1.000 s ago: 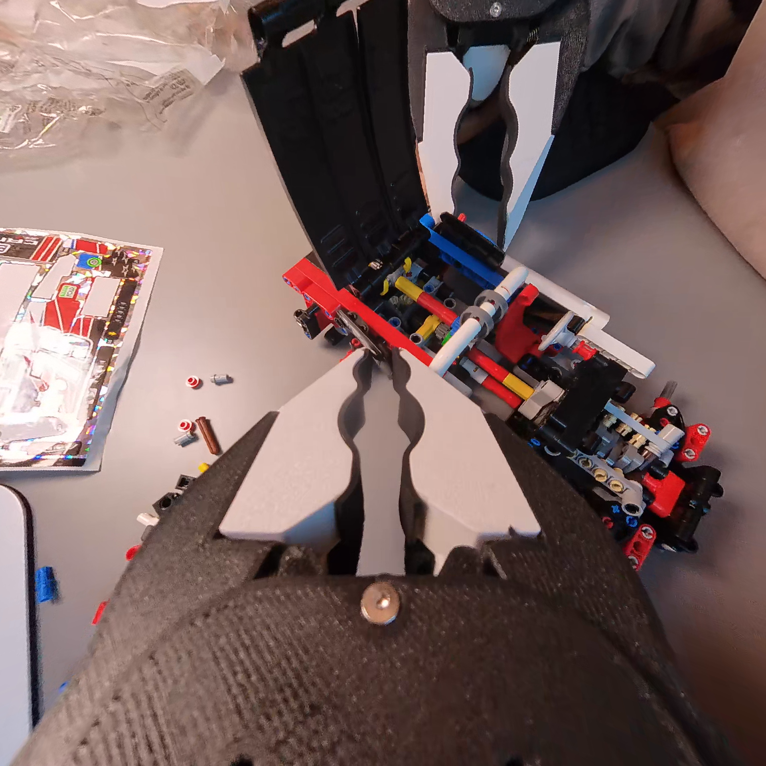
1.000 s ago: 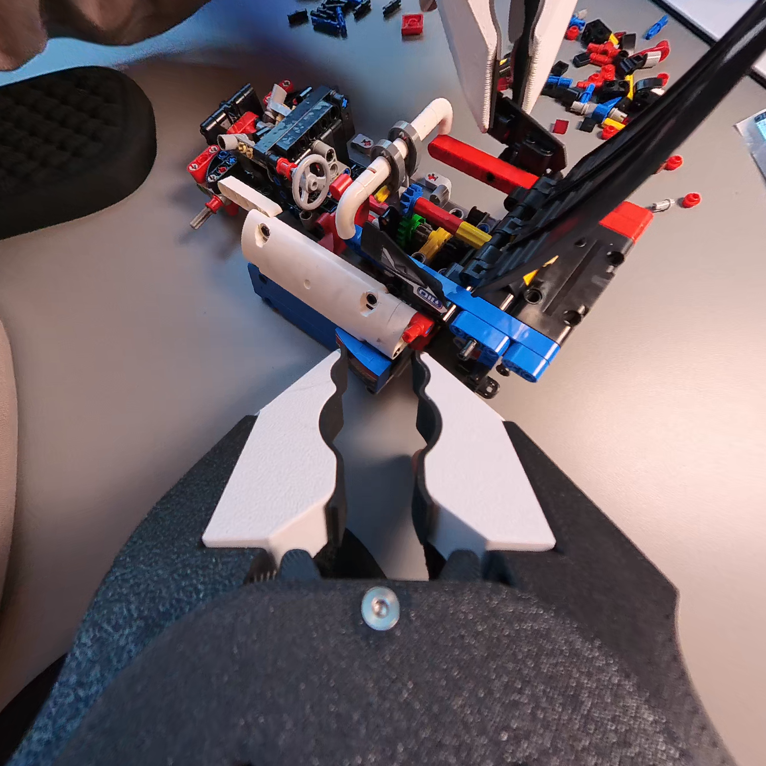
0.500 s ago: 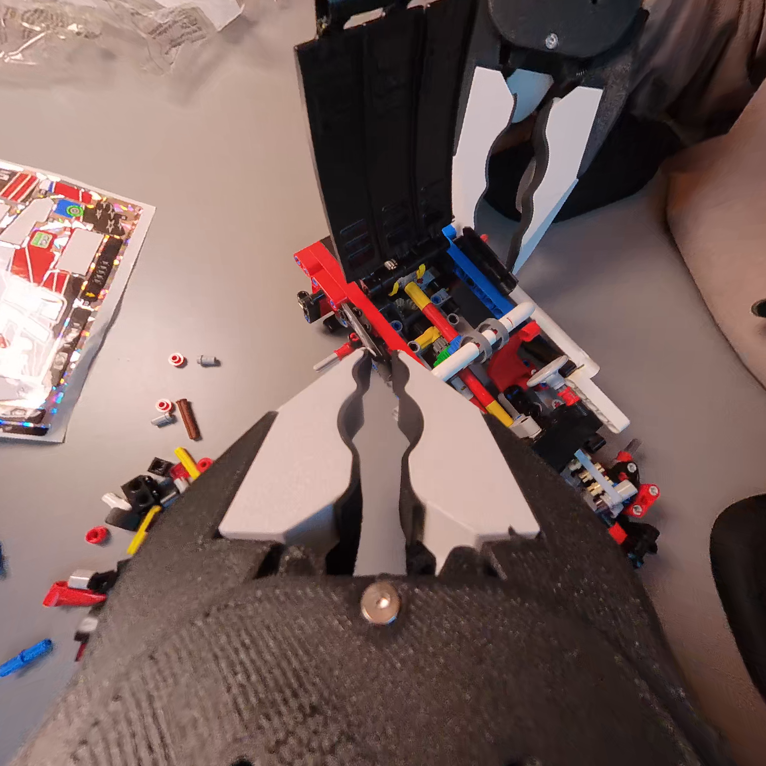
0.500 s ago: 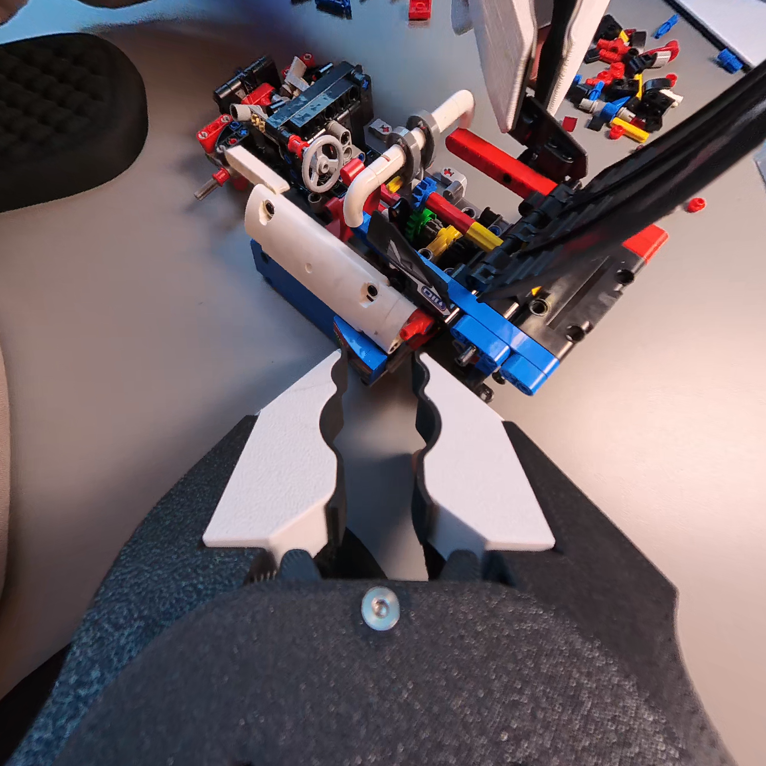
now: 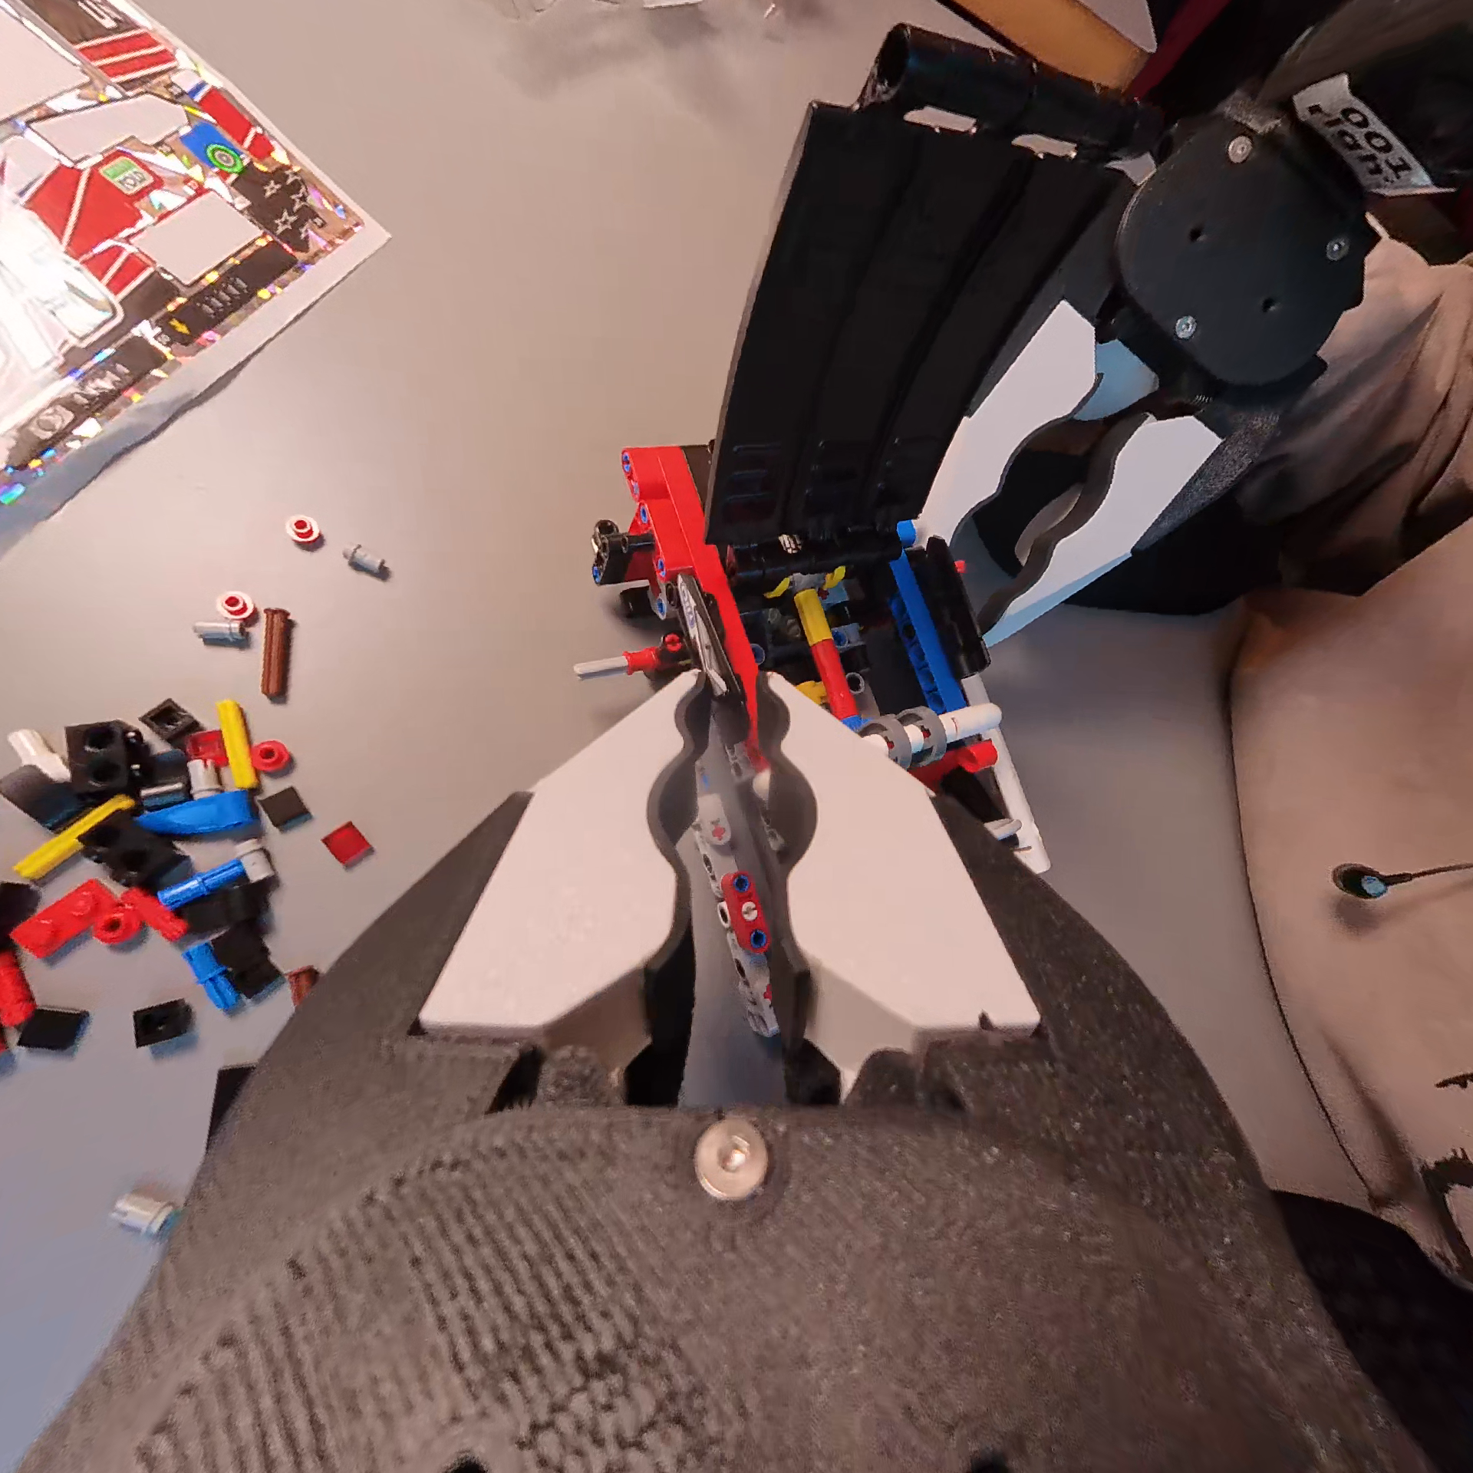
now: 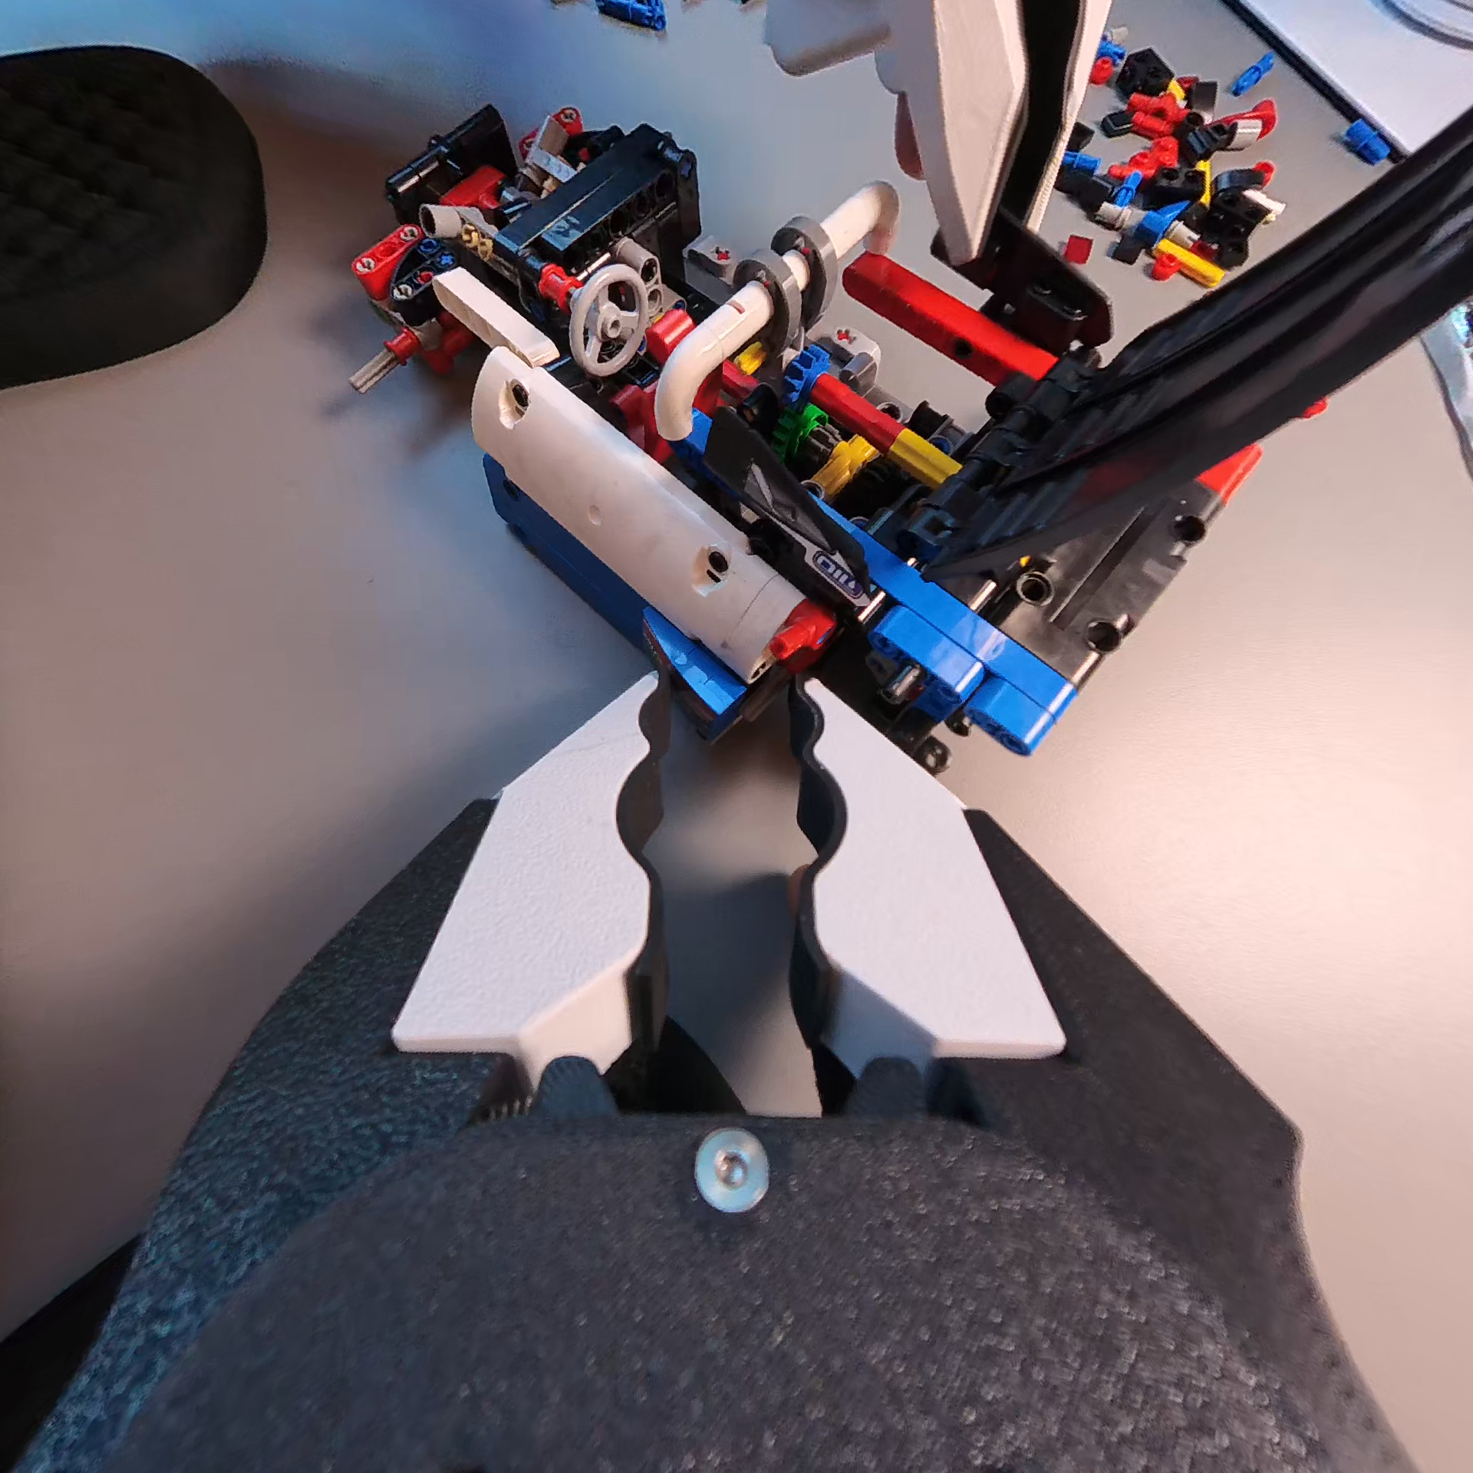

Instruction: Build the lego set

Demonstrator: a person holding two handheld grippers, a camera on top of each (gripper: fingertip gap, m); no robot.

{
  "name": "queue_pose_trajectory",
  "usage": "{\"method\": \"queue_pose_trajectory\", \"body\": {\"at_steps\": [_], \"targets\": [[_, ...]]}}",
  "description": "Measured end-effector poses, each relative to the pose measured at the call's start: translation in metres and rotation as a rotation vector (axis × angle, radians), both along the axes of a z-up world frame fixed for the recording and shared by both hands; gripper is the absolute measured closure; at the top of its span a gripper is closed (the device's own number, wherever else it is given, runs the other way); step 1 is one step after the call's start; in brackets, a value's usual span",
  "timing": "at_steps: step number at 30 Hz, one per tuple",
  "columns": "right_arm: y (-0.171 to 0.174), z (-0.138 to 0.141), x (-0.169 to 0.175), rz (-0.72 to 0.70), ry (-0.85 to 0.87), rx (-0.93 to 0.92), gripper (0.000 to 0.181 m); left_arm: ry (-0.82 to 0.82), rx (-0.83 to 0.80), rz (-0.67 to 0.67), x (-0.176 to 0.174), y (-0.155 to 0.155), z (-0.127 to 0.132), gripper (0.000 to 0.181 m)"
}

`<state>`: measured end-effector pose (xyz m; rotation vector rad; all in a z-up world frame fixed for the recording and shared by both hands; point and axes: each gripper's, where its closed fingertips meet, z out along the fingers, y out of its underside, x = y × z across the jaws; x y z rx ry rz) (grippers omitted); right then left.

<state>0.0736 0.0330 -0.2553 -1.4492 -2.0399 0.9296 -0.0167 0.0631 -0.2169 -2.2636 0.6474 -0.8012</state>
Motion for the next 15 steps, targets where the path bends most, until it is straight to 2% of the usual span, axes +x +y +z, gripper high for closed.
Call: {"method": "queue_pose_trajectory", "body": {"at_steps": [1,8,12,15], "targets": [[0.001,0.000,0.000,-0.006,0.002,0.002,0.154,0.007,0.006,0.011,-0.001,0.000,0.000,0.174],[0.001,0.000,0.000,-0.011,0.005,0.013,0.155,-0.037,-0.026,0.120,0.000,0.003,-0.001,0.175],[0.007,-0.001,-0.002,-0.051,0.006,0.021,0.156,0.000,0.015,0.156,-0.001,0.013,0.000,0.176],[0.018,0.000,-0.006,-0.126,0.013,0.046,0.158,0.051,0.103,0.167,-0.006,0.024,0.007,0.154]]}}
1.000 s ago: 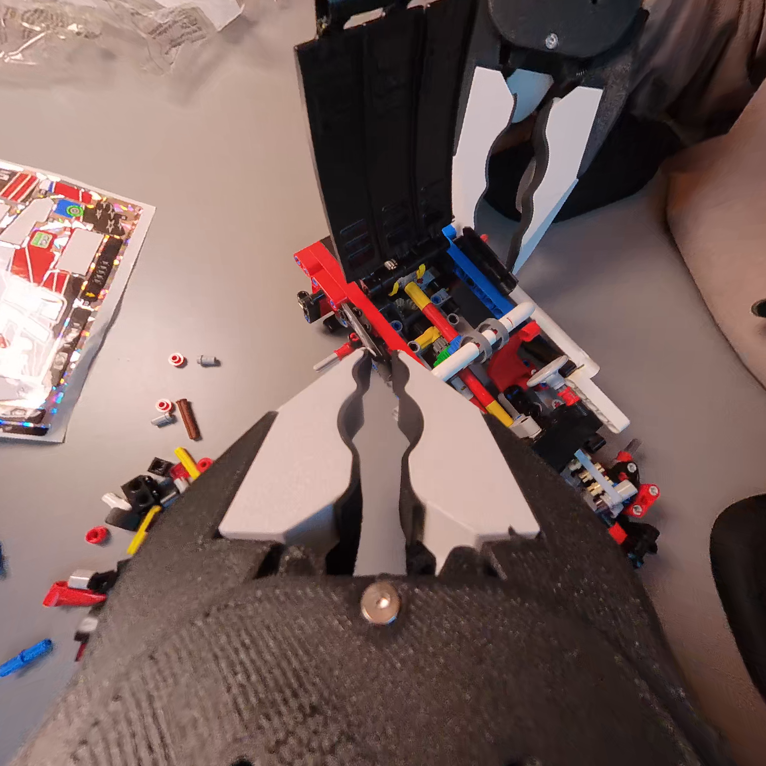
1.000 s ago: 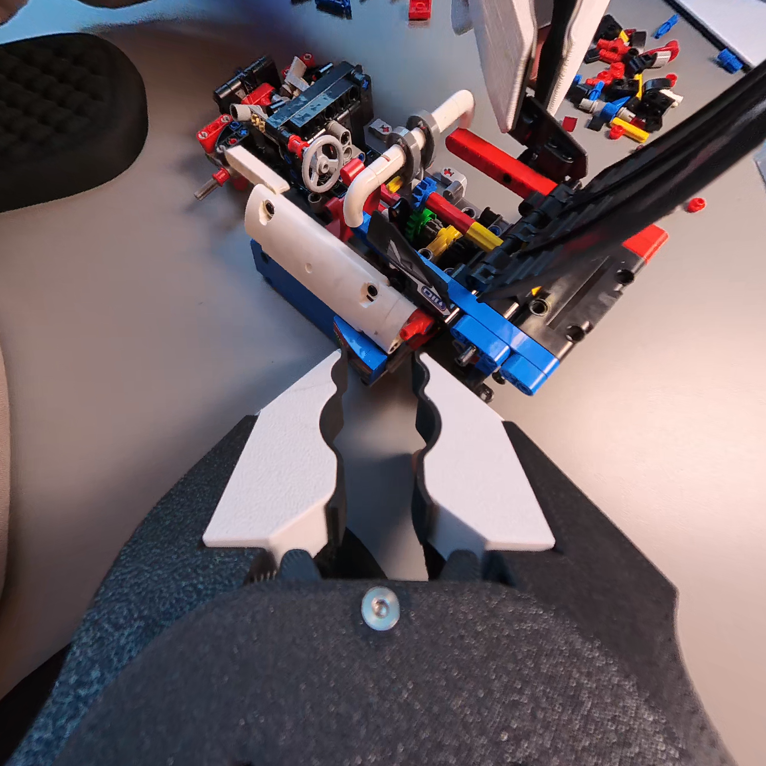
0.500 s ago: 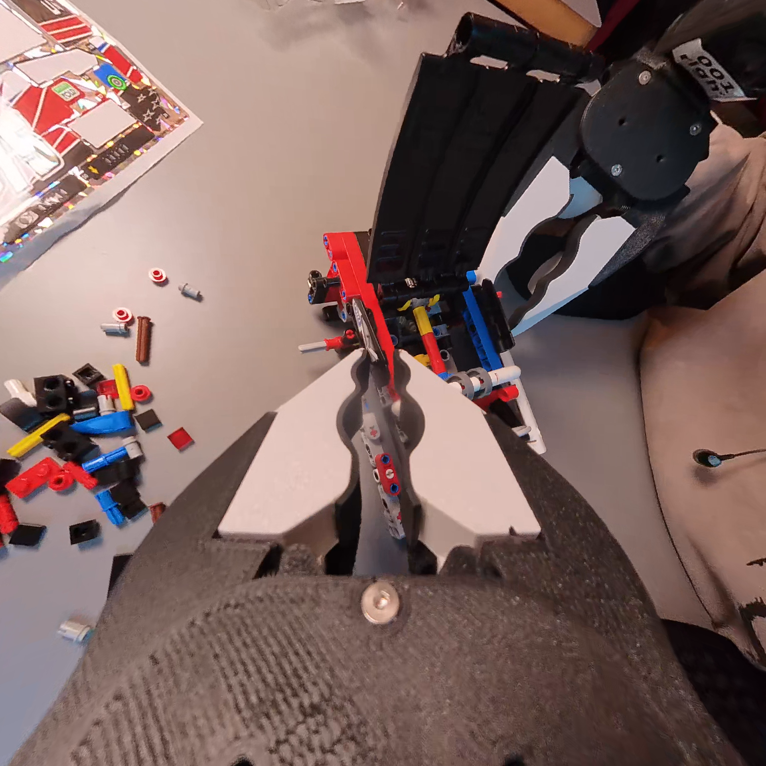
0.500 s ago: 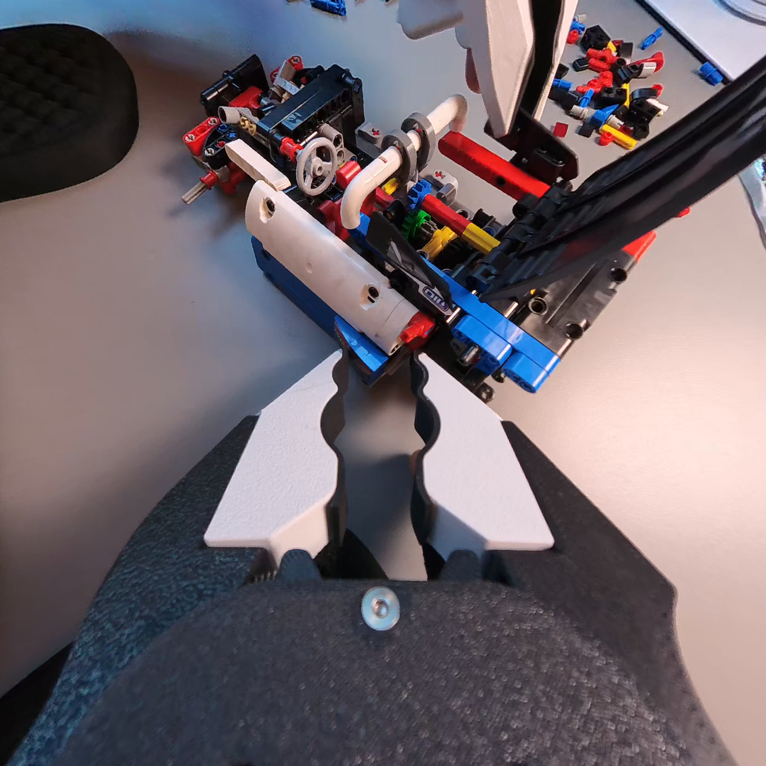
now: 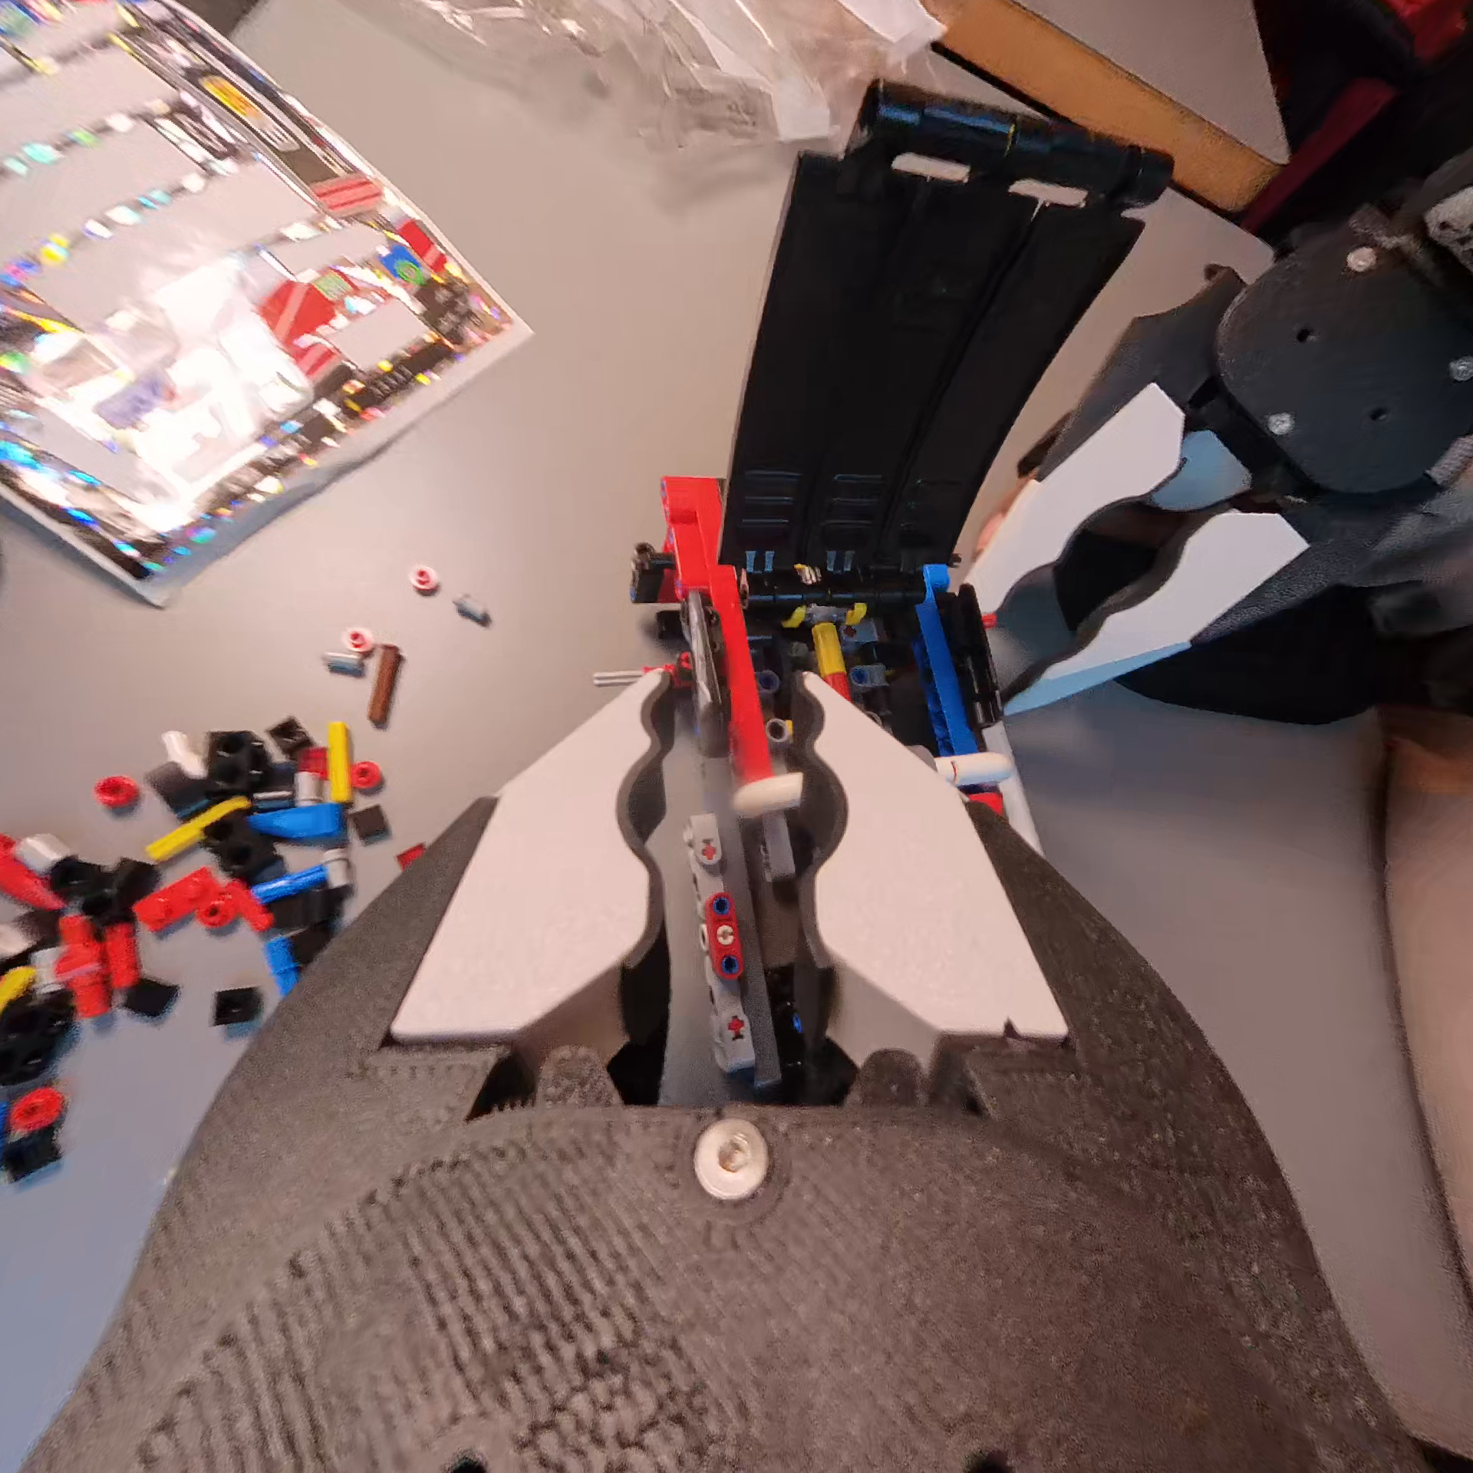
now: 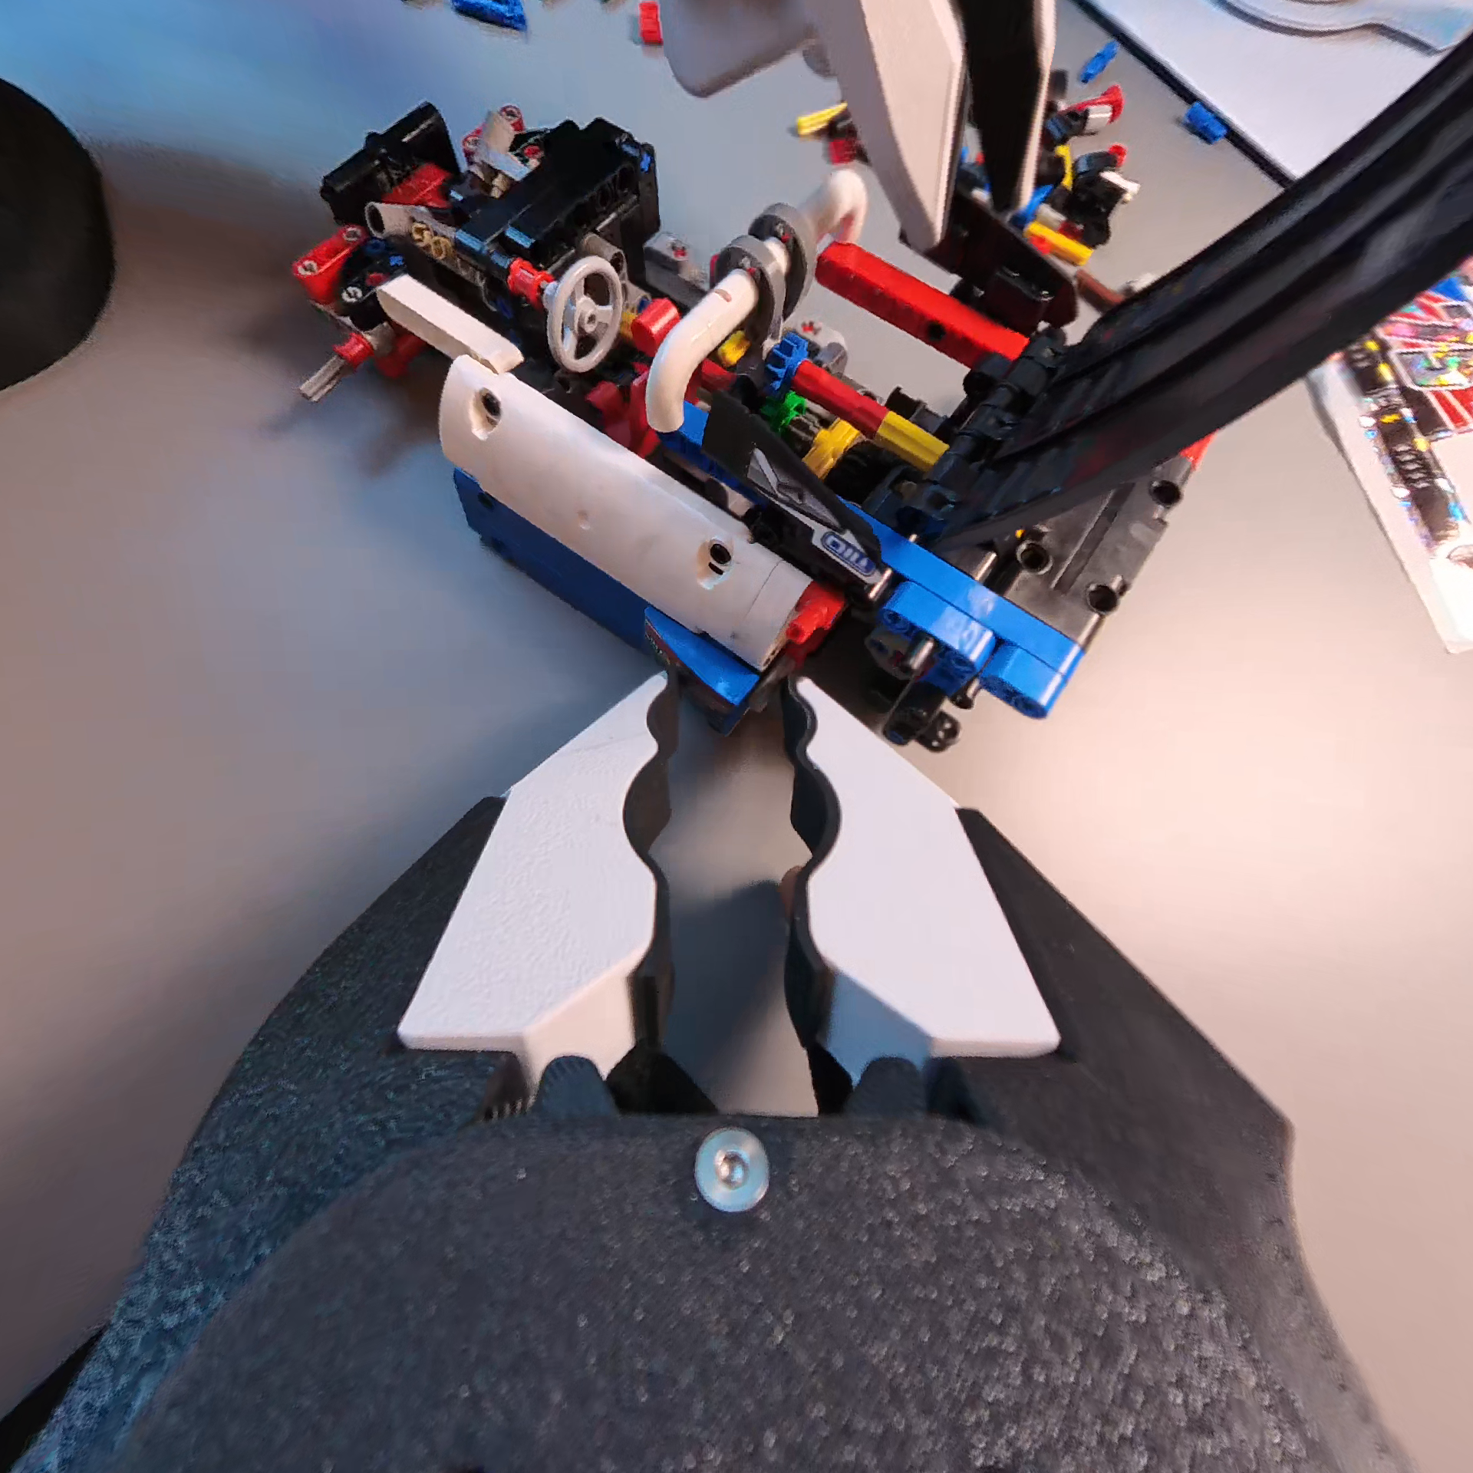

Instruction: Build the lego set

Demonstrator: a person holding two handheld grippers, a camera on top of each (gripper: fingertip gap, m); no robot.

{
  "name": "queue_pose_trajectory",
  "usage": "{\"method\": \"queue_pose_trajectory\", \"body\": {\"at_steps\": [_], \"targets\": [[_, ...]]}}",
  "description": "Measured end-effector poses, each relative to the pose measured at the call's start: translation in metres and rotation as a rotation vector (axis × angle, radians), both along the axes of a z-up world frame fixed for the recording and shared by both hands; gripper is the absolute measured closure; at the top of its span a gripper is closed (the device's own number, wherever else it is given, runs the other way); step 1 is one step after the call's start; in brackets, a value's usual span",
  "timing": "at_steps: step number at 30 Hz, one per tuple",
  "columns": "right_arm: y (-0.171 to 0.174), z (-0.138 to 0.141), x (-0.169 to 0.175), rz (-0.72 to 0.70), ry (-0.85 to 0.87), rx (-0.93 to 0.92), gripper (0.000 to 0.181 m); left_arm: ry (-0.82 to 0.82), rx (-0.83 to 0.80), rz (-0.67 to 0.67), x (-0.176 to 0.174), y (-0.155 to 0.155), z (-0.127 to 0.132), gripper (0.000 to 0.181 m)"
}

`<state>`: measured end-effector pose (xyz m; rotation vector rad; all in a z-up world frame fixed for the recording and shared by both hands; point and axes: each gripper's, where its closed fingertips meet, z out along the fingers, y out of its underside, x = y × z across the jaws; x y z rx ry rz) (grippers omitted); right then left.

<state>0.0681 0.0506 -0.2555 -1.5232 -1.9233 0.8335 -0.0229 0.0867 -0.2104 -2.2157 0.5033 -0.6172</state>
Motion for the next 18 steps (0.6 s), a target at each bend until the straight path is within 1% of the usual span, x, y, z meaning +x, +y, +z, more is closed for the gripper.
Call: {"method": "queue_pose_trajectory", "body": {"at_steps": [2,3,5,7,10,12,14,16,18], "targets": [[0.002,0.003,0.000,-0.012,0.022,0.026,0.161,0.013,0.114,0.054,-0.006,0.004,0.021,0.141],[0.003,0.006,0.001,-0.023,0.043,0.041,0.161,-0.007,0.167,0.071,-0.004,0.000,0.035,0.138],[-0.001,0.013,0.006,-0.028,0.075,0.039,0.155,-0.012,0.268,0.118,-0.003,-0.014,0.059,0.136],[0.000,0.022,0.012,-0.069,0.123,0.039,0.148,0.037,0.354,0.194,-0.006,-0.038,0.070,0.133],[-0.003,0.044,0.018,-0.161,0.228,-0.026,0.140,0.138,0.421,0.352,-0.014,-0.080,0.068,0.134],[-0.009,0.063,0.020,-0.220,0.316,-0.064,0.137,0.154,0.431,0.450,-0.013,-0.109,0.062,0.136],[-0.012,0.075,0.023,-0.284,0.363,-0.059,0.136,0.125,0.424,0.560,-0.009,-0.135,0.054,0.136],[-0.013,0.077,0.028,-0.343,0.363,-0.021,0.130,0.069,0.422,0.669,-0.004,-0.158,0.049,0.136],[-0.014,0.077,0.036,-0.391,0.379,-0.013,0.129,0.011,0.440,0.758,0.003,-0.179,0.048,0.135]]}}
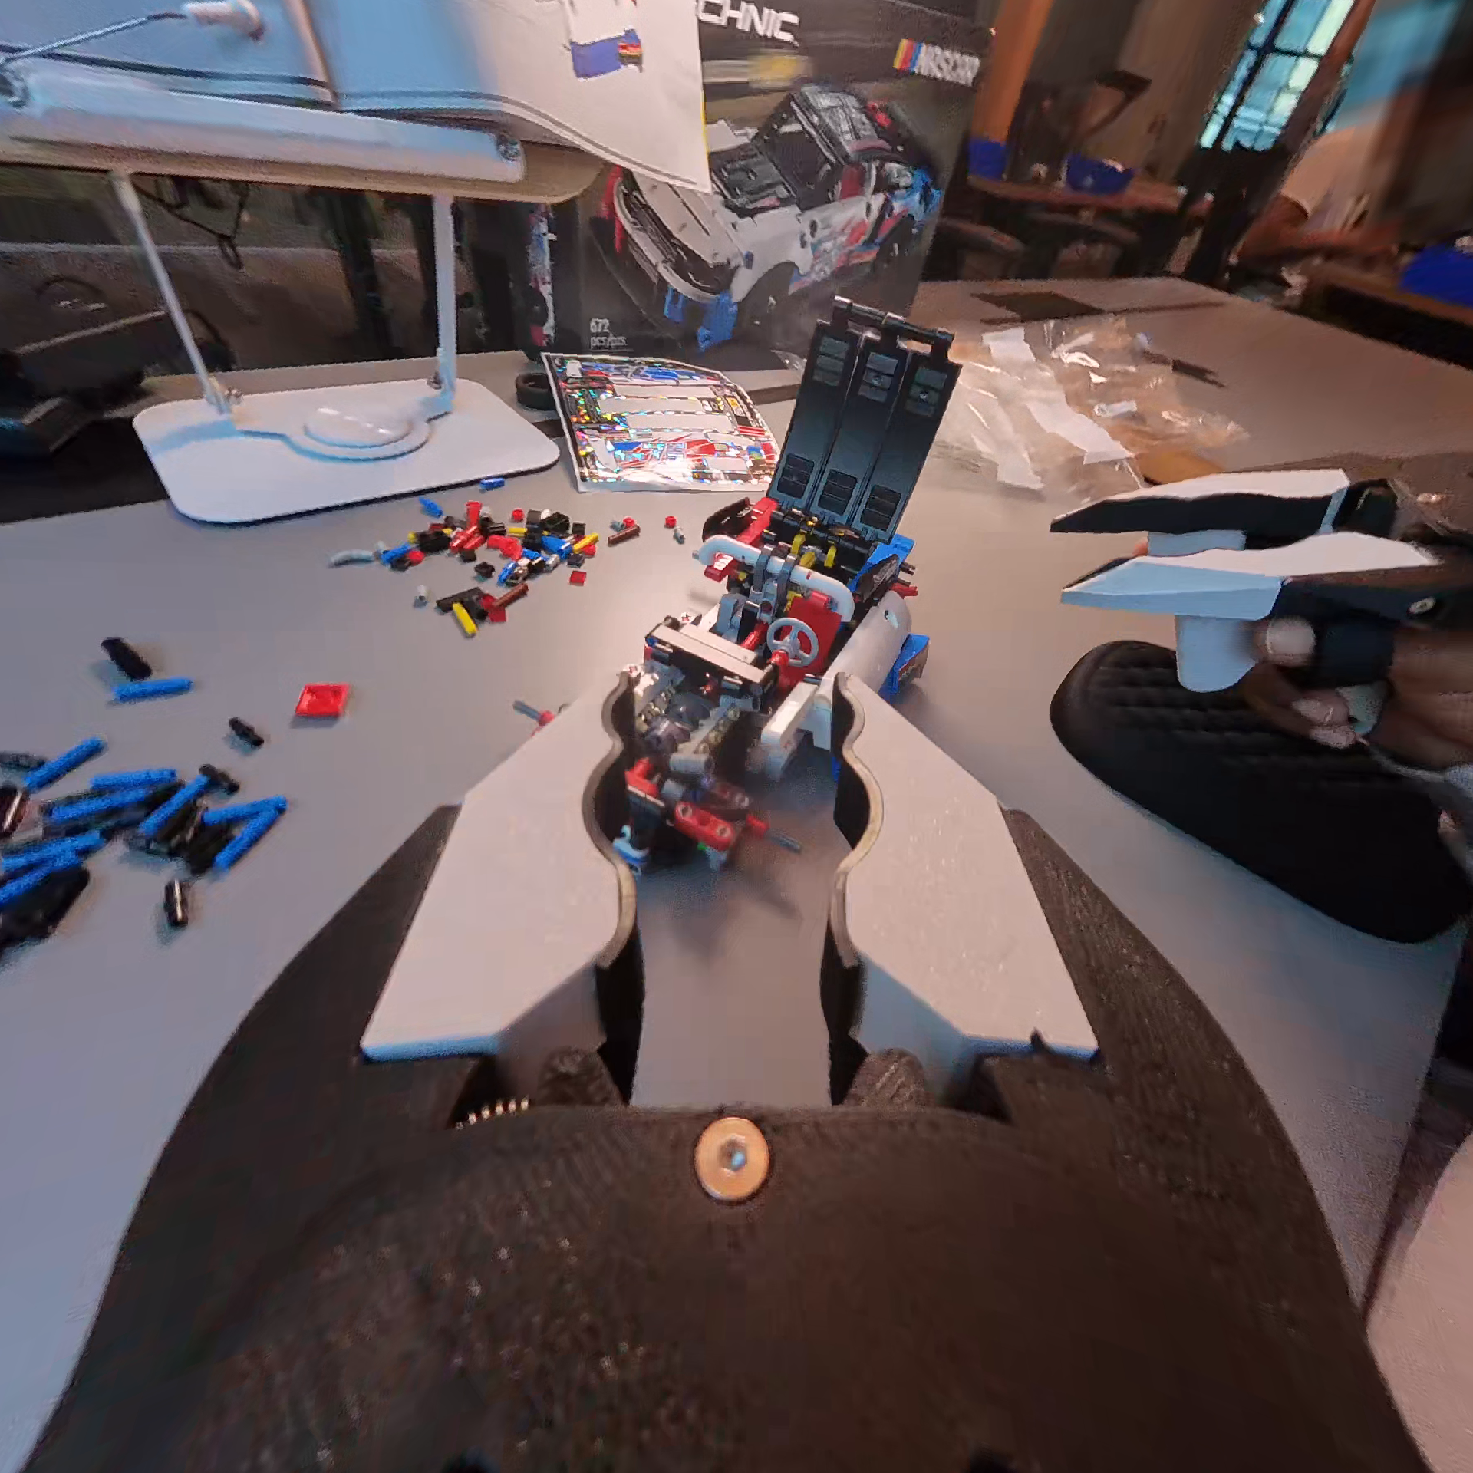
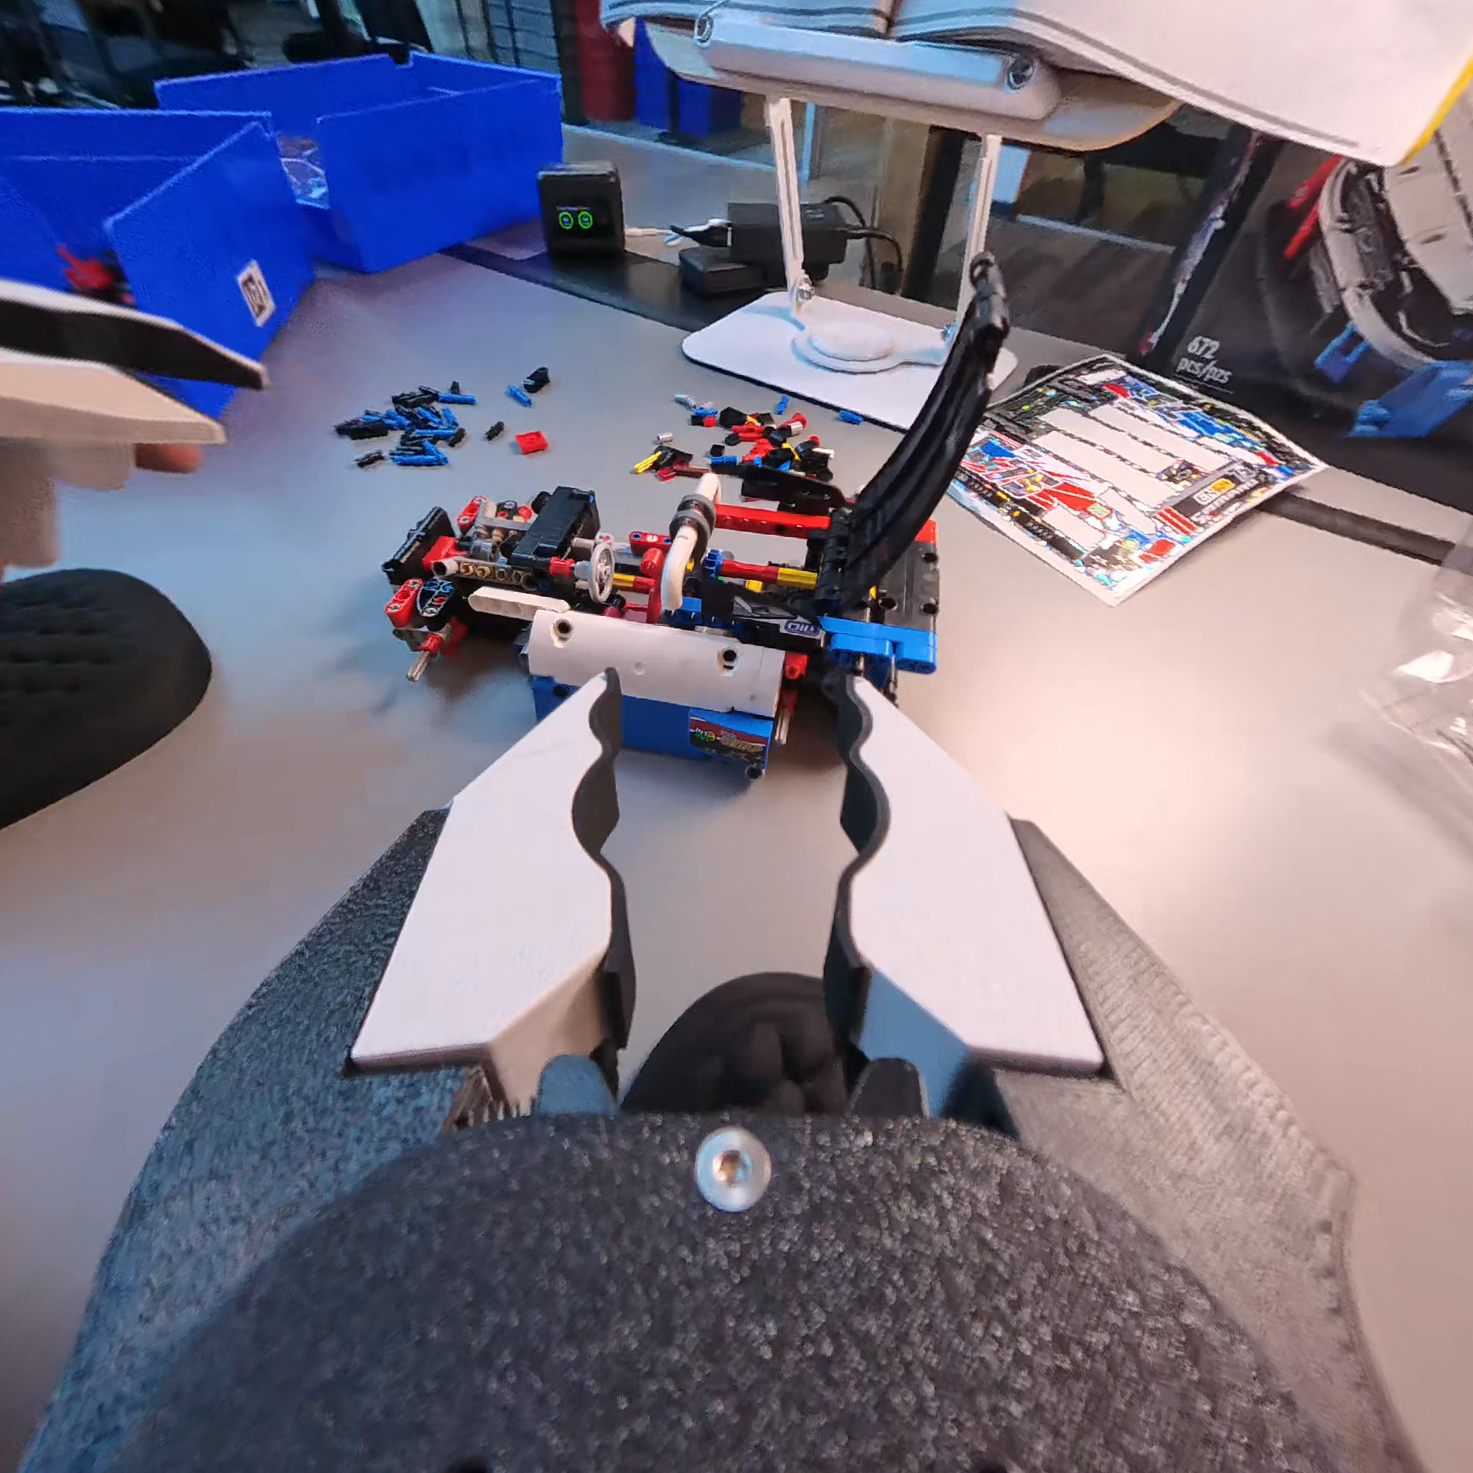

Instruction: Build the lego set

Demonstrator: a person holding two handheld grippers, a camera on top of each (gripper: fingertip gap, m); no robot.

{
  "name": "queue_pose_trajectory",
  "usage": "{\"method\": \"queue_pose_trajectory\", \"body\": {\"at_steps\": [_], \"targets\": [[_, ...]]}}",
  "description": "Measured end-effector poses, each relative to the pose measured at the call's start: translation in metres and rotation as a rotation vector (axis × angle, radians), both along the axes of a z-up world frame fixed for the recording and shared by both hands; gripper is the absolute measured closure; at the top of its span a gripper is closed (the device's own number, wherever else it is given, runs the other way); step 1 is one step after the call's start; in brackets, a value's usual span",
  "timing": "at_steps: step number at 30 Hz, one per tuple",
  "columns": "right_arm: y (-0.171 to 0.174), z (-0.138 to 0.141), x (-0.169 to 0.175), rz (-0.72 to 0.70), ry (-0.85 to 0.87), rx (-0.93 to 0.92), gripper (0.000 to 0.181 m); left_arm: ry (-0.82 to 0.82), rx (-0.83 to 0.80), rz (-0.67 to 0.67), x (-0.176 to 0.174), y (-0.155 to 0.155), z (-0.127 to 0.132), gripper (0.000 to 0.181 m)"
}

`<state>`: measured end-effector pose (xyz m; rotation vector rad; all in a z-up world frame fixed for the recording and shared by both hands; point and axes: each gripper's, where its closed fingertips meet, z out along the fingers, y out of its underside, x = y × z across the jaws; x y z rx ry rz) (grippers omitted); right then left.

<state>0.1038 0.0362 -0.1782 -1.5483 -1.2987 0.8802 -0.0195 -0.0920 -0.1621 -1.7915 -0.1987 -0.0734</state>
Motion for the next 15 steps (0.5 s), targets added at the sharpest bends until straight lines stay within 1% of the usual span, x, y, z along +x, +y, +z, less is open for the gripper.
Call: {"method": "queue_pose_trajectory", "body": {"at_steps": [3,5,7,8,11,14,15], "targets": [[-0.008,-0.007,0.015,-0.030,-0.001,-0.023,0.127,0.013,0.047,0.110,0.004,-0.027,0.001,0.133],[-0.014,-0.011,0.026,-0.049,-0.007,-0.010,0.127,0.049,0.055,0.173,0.001,-0.041,-0.005,0.134],[-0.027,-0.012,0.034,-0.047,-0.001,-0.012,0.128,0.061,0.045,0.215,-0.001,-0.049,-0.017,0.136],[-0.035,-0.011,0.036,-0.034,0.013,-0.019,0.130,0.064,0.058,0.240,-0.004,-0.051,-0.017,0.139],[-0.068,0.001,0.035,0.027,0.064,-0.032,0.137,0.088,0.065,0.275,-0.009,-0.050,-0.011,0.142],[-0.101,0.017,0.027,0.086,0.086,0.007,0.145,0.118,0.038,0.288,-0.012,-0.039,-0.011,0.142],[-0.110,0.023,0.023,0.095,0.094,0.021,0.151,0.123,0.035,0.293,-0.013,-0.035,-0.010,0.145]]}}
